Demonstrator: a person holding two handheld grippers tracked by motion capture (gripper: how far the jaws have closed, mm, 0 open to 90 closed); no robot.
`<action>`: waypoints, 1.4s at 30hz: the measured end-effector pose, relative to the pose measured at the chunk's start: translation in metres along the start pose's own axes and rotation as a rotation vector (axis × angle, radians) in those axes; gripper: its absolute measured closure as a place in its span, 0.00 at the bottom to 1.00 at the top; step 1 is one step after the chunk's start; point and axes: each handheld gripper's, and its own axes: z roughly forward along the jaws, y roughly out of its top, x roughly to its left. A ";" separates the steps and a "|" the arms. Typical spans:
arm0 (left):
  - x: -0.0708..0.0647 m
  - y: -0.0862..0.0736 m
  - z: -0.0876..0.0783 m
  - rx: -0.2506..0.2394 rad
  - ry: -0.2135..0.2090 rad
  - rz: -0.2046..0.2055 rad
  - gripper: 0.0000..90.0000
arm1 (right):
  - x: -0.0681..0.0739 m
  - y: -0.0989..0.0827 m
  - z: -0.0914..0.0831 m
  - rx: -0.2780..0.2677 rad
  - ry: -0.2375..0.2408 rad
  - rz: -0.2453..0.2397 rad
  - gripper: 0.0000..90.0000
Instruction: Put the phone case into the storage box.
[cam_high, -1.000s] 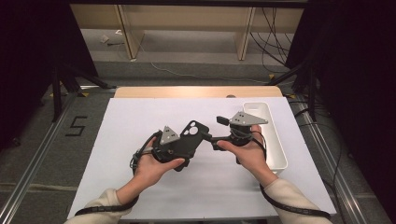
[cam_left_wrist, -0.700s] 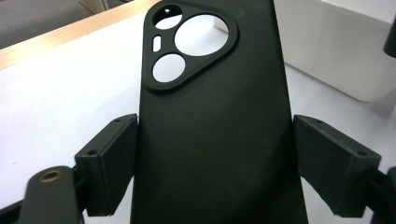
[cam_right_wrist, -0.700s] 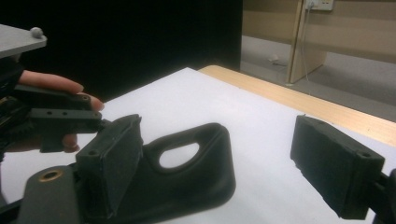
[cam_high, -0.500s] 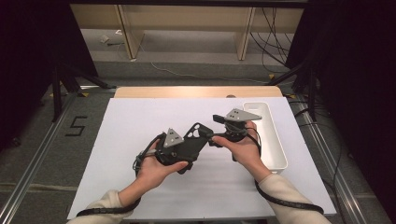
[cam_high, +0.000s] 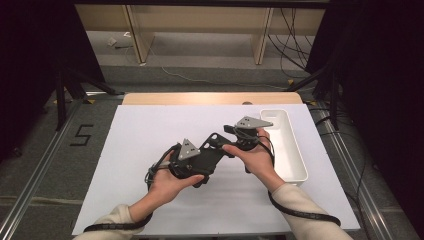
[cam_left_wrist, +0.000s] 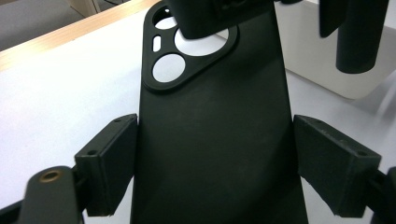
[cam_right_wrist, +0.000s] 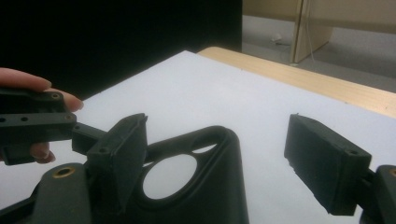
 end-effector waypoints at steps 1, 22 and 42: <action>0.000 0.000 0.000 -0.001 0.000 0.002 0.19 | 0.000 0.000 0.001 0.004 0.001 0.001 0.26; -0.003 0.001 0.000 -0.025 -0.002 0.016 0.19 | -0.003 -0.002 0.004 0.025 0.013 0.055 0.37; -0.005 -0.001 0.002 -0.024 -0.017 0.041 0.18 | -0.010 -0.002 0.001 0.029 0.097 0.224 0.68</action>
